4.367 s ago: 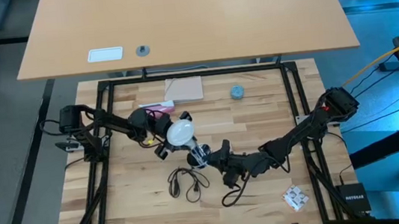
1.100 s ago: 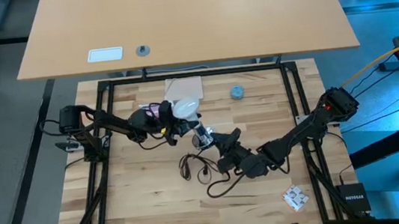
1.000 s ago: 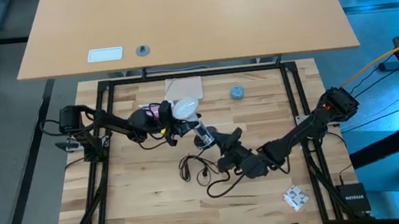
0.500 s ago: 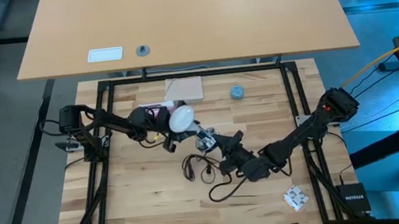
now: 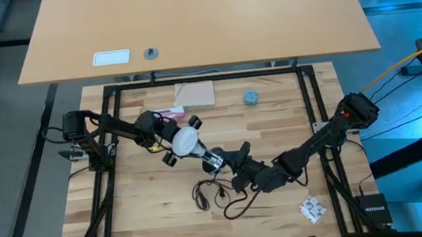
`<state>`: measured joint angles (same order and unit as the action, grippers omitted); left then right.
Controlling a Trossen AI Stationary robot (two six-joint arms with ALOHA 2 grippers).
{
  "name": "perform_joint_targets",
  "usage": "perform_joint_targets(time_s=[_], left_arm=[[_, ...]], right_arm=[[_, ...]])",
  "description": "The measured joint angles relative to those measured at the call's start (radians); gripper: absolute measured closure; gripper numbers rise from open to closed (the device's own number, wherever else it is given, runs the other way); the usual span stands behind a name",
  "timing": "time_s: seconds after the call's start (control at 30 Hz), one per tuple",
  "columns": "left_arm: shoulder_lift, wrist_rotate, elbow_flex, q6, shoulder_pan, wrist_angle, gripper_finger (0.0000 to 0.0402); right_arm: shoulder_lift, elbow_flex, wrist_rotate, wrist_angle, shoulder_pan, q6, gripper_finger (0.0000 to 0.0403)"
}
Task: Screw lightbulb
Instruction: Insert the white lightbulb into the desk lamp
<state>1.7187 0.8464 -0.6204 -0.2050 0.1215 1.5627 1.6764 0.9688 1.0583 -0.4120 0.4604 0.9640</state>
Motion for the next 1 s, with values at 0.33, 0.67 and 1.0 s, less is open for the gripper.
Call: perform_joint_targets(time_s=[0.33,0.67,1.0], left_arm=[[0.0,0.089,0.001,-0.076,-0.002,0.0,0.0247],[0.0,0.13,0.006,-0.051,-0.004,0.001,0.0247],[0.002,0.114,0.006,-0.006,-0.009,-0.002,0.0247]], right_arm=[[0.0,0.0,-0.156,0.004,-0.065,-0.221,0.0353],[-0.007,0.0,-0.383,0.071,-0.107,-0.273,0.0353],[-0.005,0.002,-0.519,0.1,-0.118,-0.128,0.0301]])
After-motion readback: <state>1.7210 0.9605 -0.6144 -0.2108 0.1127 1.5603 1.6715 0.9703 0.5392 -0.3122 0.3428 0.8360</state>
